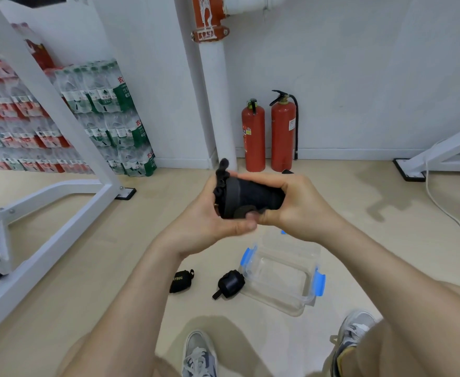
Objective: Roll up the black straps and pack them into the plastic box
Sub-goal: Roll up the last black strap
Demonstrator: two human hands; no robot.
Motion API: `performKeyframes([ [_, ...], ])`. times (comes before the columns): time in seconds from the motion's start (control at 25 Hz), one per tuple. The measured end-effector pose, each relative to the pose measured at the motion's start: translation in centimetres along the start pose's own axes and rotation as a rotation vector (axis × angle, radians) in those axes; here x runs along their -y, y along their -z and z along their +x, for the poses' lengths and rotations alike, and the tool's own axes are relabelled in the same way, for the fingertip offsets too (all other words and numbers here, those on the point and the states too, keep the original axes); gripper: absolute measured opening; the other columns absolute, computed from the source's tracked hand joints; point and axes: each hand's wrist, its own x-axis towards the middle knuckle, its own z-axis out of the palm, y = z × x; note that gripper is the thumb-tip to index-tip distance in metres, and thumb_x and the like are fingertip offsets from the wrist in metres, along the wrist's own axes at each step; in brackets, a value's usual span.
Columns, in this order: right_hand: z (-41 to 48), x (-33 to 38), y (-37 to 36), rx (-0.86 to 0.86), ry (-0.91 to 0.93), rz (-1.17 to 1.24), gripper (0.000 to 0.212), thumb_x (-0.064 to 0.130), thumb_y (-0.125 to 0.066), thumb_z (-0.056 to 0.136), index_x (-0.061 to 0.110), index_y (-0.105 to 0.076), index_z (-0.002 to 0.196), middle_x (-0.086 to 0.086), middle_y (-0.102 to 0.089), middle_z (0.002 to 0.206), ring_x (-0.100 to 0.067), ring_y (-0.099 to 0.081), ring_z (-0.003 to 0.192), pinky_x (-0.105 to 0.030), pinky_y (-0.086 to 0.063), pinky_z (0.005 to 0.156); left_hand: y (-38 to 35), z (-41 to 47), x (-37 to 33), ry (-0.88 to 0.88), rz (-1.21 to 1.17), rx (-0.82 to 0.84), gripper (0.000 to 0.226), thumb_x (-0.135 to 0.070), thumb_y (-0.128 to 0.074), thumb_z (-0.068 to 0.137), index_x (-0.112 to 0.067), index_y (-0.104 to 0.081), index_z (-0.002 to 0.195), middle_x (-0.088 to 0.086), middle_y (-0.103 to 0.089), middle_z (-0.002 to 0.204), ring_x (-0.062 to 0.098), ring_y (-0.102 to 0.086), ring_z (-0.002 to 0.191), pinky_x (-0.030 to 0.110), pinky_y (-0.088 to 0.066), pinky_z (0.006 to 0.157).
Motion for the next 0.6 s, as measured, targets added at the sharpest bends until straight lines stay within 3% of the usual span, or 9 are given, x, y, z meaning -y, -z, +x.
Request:
performKeyframes([
  [0.12, -0.9, 0.7, 1.0, 0.048, -0.067, -0.142, 0.064, -0.003, -0.081, 0.072, 0.023, -0.064, 0.128, 0.008, -0.071, 0.112, -0.006, -0.068, 0.103, -0.029, -0.058, 0.084, -1.0, -0.2, -0.6, -0.086, 0.153, -0.137, 0.06, -0.026, -0.095, 0.06, -0.04, -0.06, 0.107, -0.014, -0.074, 0.098, 0.009, -0.071, 0.095, 0.032, -0.058, 0.083],
  [0.2, -1.8, 1.4, 1.4, 0.079, -0.044, -0.476, 0.056, 0.016, -0.085, 0.07, 0.022, -0.061, 0.12, 0.008, -0.071, 0.109, -0.009, -0.067, 0.104, -0.032, -0.056, 0.086, -1.5, -0.6, -1.5, -0.15, 0.484, -0.092, 0.059, -0.042, -0.092, 0.054, -0.059, -0.054, 0.096, -0.025, -0.068, 0.094, -0.003, -0.065, 0.094, 0.02, -0.052, 0.081],
  [0.28, -3.2, 2.4, 1.6, 0.086, -0.036, -0.701, 0.056, 0.031, -0.085, 0.067, 0.02, -0.056, 0.114, 0.009, -0.068, 0.099, -0.012, -0.065, 0.093, -0.031, -0.055, 0.074, -2.3, -1.2, -3.1, -0.175, 0.708, -0.006, 0.057, -0.047, -0.088, 0.057, -0.069, -0.046, 0.087, -0.037, -0.061, 0.086, -0.01, -0.059, 0.088, 0.011, -0.044, 0.071],
  [0.36, -4.3, 3.1, 2.0, 0.112, -0.025, -0.843, 0.058, 0.036, -0.084, 0.068, 0.019, -0.051, 0.111, 0.016, -0.055, 0.082, -0.006, -0.054, 0.072, -0.014, -0.042, 0.056, -3.6, -1.3, -3.8, -0.172, 0.787, 0.04, 0.049, -0.047, -0.086, 0.061, -0.059, -0.047, 0.088, -0.029, -0.062, 0.083, -0.002, -0.06, 0.086, 0.019, -0.049, 0.071],
  [0.44, -5.1, 2.9, 2.6, 0.165, -0.087, -0.902, 0.063, 0.036, -0.083, 0.071, 0.019, -0.041, 0.115, 0.018, -0.042, 0.073, -0.004, -0.044, 0.062, -0.015, -0.031, 0.048, -5.5, -0.8, -3.9, -0.137, 0.82, 0.066, 0.053, -0.046, -0.084, 0.065, -0.044, -0.045, 0.1, -0.018, -0.061, 0.089, 0.012, -0.061, 0.088, 0.035, -0.053, 0.076],
  [0.48, -5.3, 2.4, 3.1, 0.195, -0.131, -0.9, 0.065, 0.034, -0.083, 0.072, 0.019, -0.037, 0.117, 0.017, -0.042, 0.074, -0.007, -0.044, 0.063, -0.017, -0.031, 0.049, -6.4, -0.4, -3.5, -0.121, 0.812, 0.074, 0.056, -0.046, -0.083, 0.065, -0.037, -0.045, 0.105, -0.016, -0.061, 0.093, 0.014, -0.061, 0.089, 0.037, -0.053, 0.077],
  [0.6, -5.2, -0.3, 4.5, 0.278, -0.279, -0.823, 0.072, 0.028, -0.083, 0.073, 0.013, -0.034, 0.123, 0.004, -0.059, 0.093, -0.021, -0.057, 0.081, -0.031, -0.048, 0.066, -8.8, 2.0, -1.6, -0.08, 0.721, 0.097, 0.065, -0.049, -0.083, 0.06, -0.029, -0.046, 0.11, -0.014, -0.064, 0.098, 0.013, -0.063, 0.091, 0.039, -0.054, 0.078],
])
